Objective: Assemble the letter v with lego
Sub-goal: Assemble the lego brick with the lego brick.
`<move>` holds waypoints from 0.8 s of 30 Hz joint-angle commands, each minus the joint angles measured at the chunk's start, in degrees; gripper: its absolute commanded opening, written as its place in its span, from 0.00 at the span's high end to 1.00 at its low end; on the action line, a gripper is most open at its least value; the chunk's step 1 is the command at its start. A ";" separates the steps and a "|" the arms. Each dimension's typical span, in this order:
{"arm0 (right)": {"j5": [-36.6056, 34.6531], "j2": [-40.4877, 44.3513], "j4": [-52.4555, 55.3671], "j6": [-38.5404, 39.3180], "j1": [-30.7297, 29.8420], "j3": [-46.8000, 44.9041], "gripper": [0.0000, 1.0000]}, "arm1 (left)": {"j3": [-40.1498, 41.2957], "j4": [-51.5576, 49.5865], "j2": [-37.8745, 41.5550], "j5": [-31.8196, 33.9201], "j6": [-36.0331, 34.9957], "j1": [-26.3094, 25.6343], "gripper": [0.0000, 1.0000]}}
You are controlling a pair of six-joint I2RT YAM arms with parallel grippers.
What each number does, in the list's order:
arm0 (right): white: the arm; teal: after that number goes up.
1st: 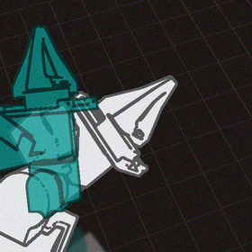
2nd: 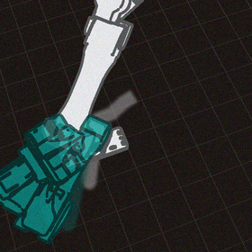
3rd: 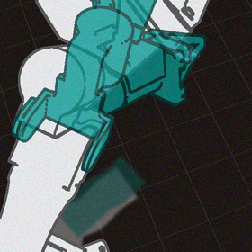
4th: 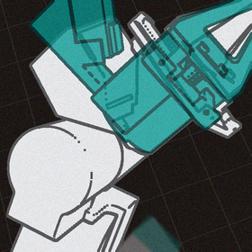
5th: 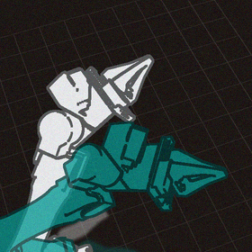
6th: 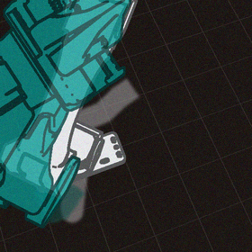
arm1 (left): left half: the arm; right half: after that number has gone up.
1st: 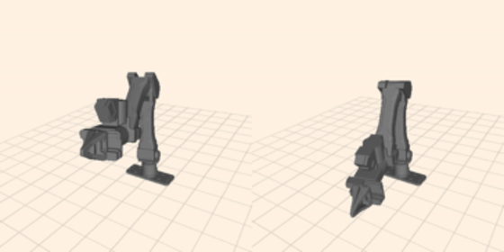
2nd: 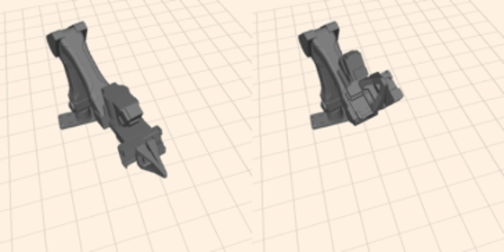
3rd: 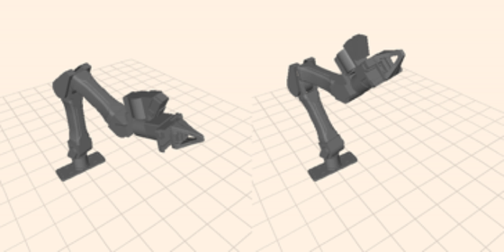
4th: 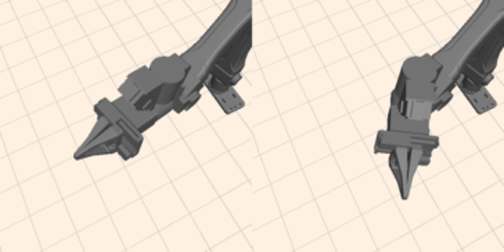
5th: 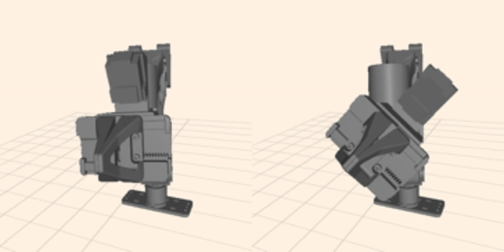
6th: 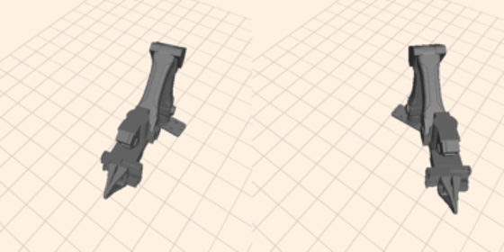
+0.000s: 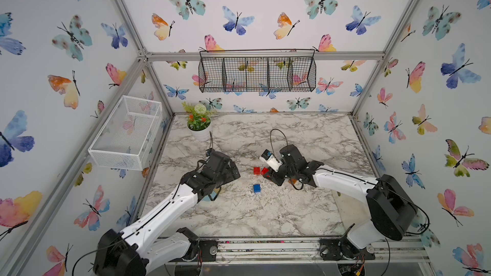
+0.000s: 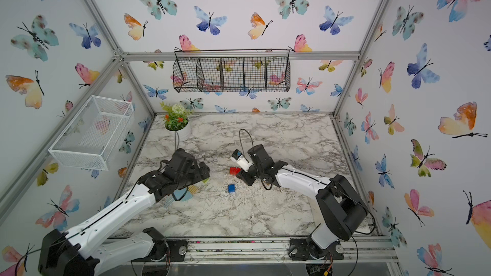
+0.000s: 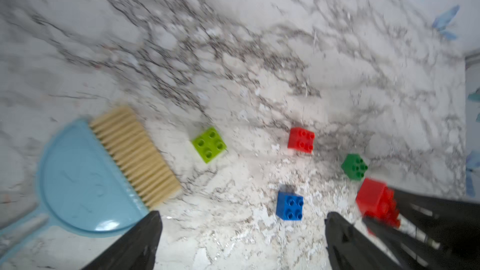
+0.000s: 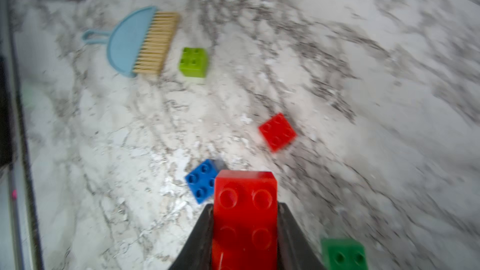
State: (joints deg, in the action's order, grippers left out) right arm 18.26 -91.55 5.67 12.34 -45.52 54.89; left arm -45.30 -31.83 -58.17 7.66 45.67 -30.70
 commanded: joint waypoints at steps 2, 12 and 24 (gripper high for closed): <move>9.50 -3.70 6.21 18.70 -0.39 4.12 0.99 | -1.52 -3.86 4.94 -7.15 -10.94 12.22 0.02; 6.83 -13.58 19.45 32.84 -4.07 14.37 0.99 | -10.16 -9.75 -2.79 -8.39 -21.88 20.08 0.02; 5.37 -15.73 17.46 33.67 -4.17 13.22 0.99 | -3.24 -2.20 -1.02 -11.03 -26.15 27.96 0.02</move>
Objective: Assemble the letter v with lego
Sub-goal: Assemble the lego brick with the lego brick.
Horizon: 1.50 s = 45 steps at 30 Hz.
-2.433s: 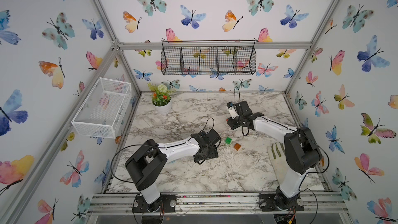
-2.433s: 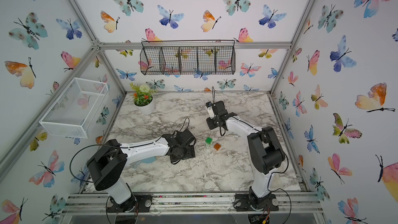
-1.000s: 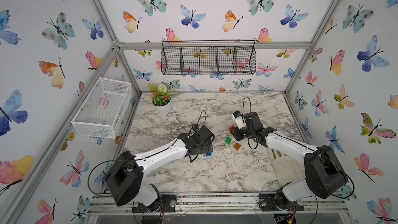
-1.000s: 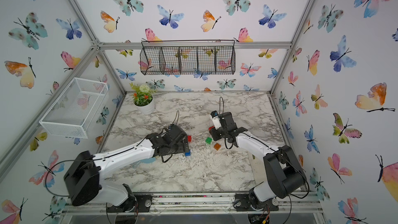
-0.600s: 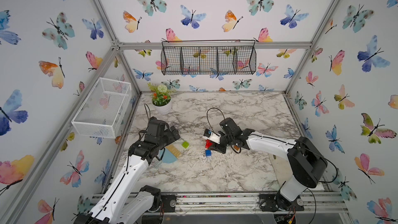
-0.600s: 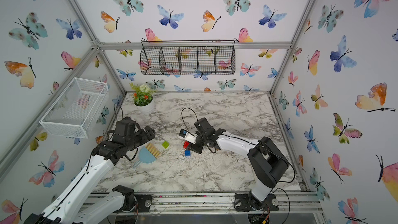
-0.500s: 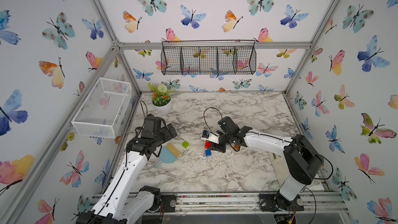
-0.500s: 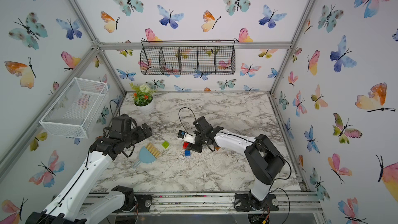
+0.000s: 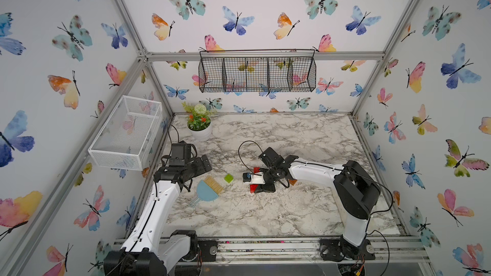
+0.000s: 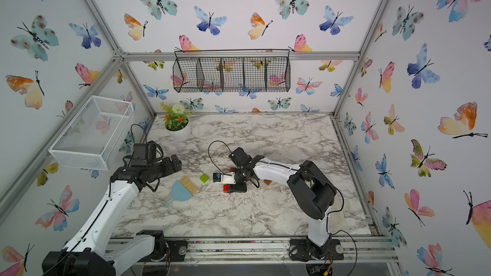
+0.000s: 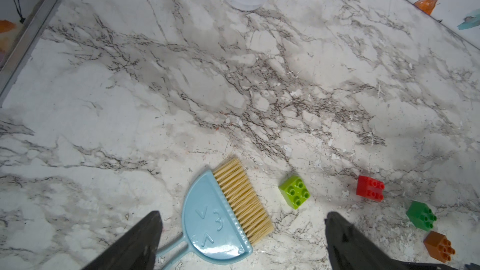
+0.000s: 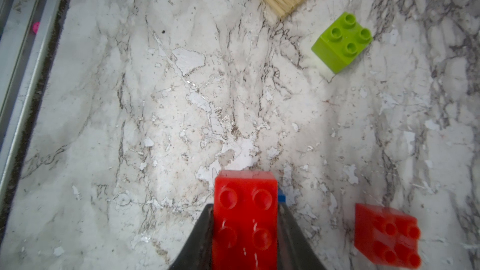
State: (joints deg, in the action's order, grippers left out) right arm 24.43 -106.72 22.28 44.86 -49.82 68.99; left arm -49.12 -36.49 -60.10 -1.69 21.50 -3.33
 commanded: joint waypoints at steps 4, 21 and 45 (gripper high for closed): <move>-1.14 -1.54 0.05 1.60 0.14 -0.46 0.99 | 1.04 3.05 0.42 -2.00 -2.15 1.04 0.02; -2.72 -4.98 -0.12 2.57 0.13 0.68 0.99 | 1.43 3.36 -0.11 -1.75 -1.93 1.19 0.02; -1.48 -4.06 1.09 4.08 1.57 -1.21 0.99 | 1.58 3.36 -0.37 -1.22 -1.78 1.14 0.02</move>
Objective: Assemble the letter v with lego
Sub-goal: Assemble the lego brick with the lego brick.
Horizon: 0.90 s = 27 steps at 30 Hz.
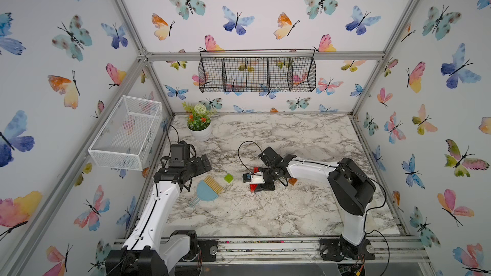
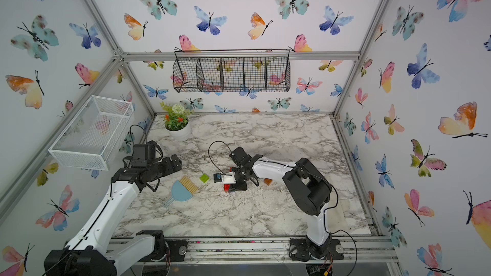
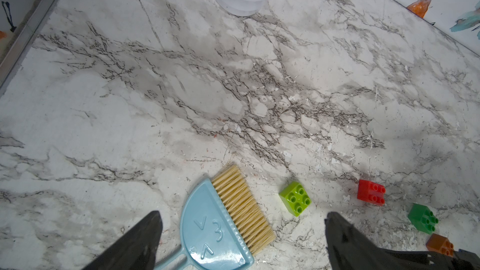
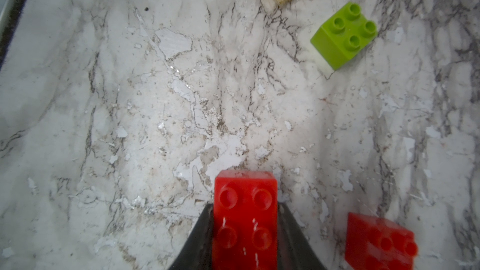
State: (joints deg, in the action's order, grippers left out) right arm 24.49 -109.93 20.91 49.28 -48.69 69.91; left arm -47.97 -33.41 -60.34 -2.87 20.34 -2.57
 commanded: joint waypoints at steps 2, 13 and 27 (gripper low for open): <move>-2.57 -0.50 2.39 -0.40 0.43 -2.70 0.99 | 0.44 0.27 -0.13 -0.05 -0.59 0.41 0.02; -4.73 1.02 2.30 -1.46 0.52 -4.77 0.99 | 0.50 0.19 -0.31 0.23 -0.56 0.37 0.02; -4.68 3.08 0.25 -3.54 0.43 -6.67 0.99 | 0.50 0.10 -0.65 0.42 -0.30 0.37 0.02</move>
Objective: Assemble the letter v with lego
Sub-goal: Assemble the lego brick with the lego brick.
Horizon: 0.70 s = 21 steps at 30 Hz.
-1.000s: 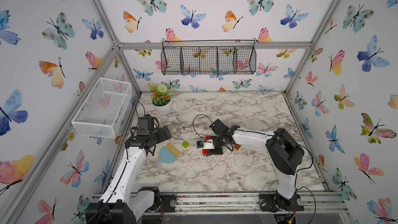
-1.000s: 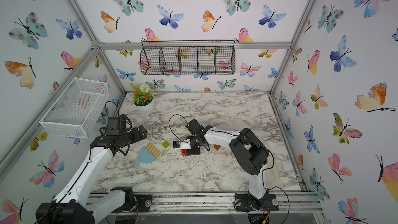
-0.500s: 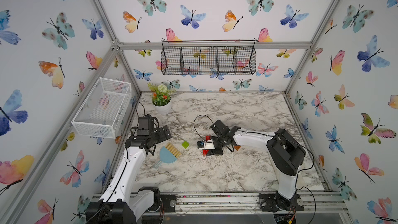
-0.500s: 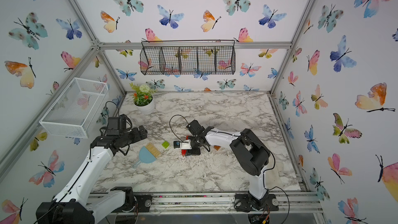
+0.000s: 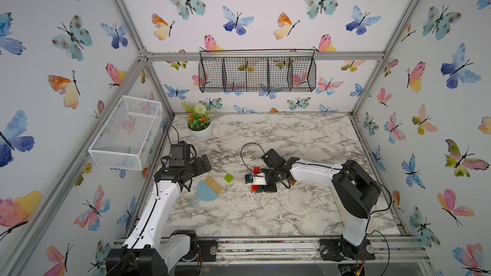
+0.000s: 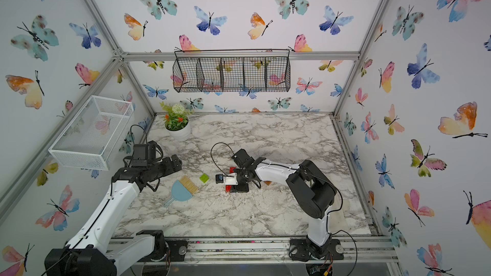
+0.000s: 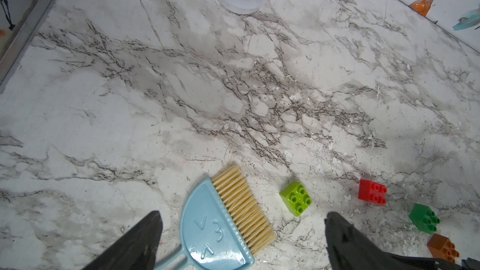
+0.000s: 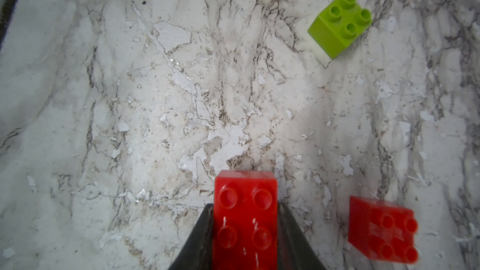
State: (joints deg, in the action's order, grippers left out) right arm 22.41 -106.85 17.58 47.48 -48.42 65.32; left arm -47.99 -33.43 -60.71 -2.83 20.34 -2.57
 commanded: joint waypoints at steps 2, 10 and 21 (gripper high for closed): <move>-3.89 -0.82 3.94 -3.48 -0.35 -1.40 0.99 | 0.44 0.03 -0.55 0.44 -0.30 0.40 0.02; -4.31 2.43 -4.06 -6.88 -1.41 -7.78 0.99 | 0.44 -0.05 -0.55 0.61 -0.30 0.37 0.02; -3.10 0.85 -1.01 -5.00 -1.50 -5.52 0.99 | 0.44 -0.01 -0.55 0.22 -0.28 0.39 0.02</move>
State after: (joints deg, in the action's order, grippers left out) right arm 19.27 -103.35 11.35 42.70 -49.60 59.53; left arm -47.97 -33.45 -61.04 -2.83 20.36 -2.57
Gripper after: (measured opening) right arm 0.343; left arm 0.985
